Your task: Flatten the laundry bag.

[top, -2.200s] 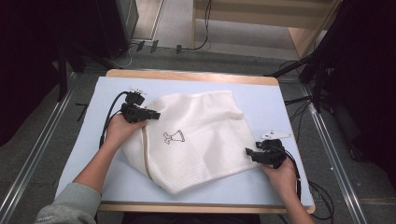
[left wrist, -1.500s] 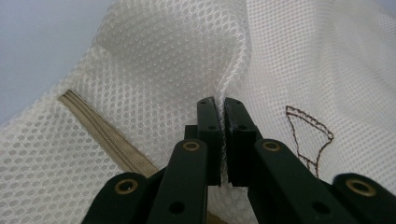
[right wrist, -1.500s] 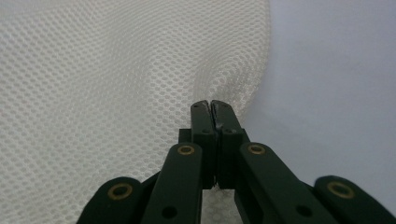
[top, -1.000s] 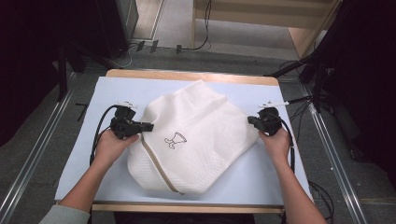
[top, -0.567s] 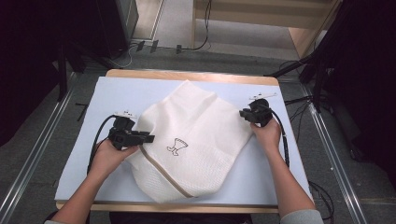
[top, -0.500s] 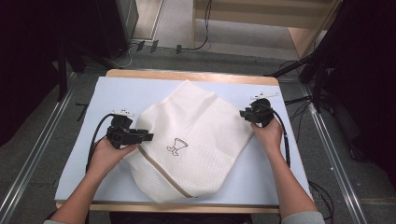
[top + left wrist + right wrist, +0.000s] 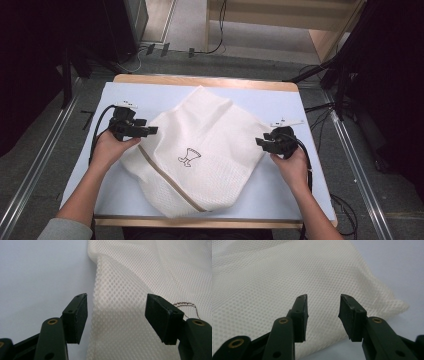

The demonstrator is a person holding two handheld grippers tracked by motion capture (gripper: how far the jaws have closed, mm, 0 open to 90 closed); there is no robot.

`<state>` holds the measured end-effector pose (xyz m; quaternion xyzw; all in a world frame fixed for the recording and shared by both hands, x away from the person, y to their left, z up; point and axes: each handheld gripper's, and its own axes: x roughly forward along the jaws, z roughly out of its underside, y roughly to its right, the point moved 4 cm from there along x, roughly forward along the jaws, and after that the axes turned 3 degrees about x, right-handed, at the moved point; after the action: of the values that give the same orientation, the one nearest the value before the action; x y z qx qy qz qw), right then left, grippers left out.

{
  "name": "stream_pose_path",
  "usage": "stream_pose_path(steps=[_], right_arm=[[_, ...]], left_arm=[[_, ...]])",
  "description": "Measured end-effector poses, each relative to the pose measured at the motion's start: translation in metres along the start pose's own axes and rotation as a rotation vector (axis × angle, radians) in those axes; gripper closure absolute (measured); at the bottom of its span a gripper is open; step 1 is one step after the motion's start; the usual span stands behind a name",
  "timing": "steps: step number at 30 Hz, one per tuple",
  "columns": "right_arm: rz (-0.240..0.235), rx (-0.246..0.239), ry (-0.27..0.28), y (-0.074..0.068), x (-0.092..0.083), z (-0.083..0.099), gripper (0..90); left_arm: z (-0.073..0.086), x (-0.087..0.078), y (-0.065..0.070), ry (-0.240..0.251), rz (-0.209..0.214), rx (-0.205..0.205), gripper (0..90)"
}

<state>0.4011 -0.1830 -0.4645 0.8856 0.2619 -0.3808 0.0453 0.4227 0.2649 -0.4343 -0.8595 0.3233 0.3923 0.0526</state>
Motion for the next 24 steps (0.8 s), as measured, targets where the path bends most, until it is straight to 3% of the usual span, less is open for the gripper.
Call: stream_pose_path(steps=[2, 4, 6, 10, 14, 17, 18, 20, 21, 24], right_arm=[[0.007, 0.010, -0.009, -0.004, -0.003, 0.007, 58.9], [0.010, 0.027, -0.025, -0.008, -0.005, 0.015, 57.5], [0.009, 0.043, -0.039, -0.012, -0.006, 0.023, 56.9], [0.024, 0.059, -0.050, -0.019, -0.005, 0.035, 47.8], [0.042, 0.073, -0.063, -0.023, 0.000, 0.045, 41.5], [0.055, 0.094, -0.080, -0.024, 0.007, 0.049, 40.8], [0.061, 0.087, -0.074, -0.025, 0.007, 0.050, 41.2], [0.072, 0.076, -0.067, -0.027, 0.008, 0.051, 42.3], [0.085, 0.054, -0.057, -0.029, 0.008, 0.051, 53.7], [0.079, 0.059, -0.055, -0.031, 0.009, 0.050, 66.2]], left_arm=[[-0.002, 0.004, -0.005, -0.001, 0.016, -0.001, 35.2], [-0.005, 0.008, -0.010, -0.006, 0.035, -0.037, 34.5], [-0.006, 0.012, -0.015, -0.011, 0.036, -0.046, 34.2], [-0.006, 0.022, -0.021, -0.018, 0.059, -0.054, 33.7], [-0.001, 0.036, -0.029, -0.051, 0.067, -0.074, 34.1], [0.005, 0.045, -0.034, -0.086, 0.094, -0.117, 36.9], [0.008, 0.048, -0.035, -0.110, 0.106, -0.123, 39.5], [0.008, 0.048, -0.034, -0.104, 0.103, -0.114, 48.2], [0.009, 0.048, -0.032, -0.124, 0.129, -0.127, 53.5], [0.010, 0.049, -0.029, -0.131, 0.129, -0.128, 65.2]])
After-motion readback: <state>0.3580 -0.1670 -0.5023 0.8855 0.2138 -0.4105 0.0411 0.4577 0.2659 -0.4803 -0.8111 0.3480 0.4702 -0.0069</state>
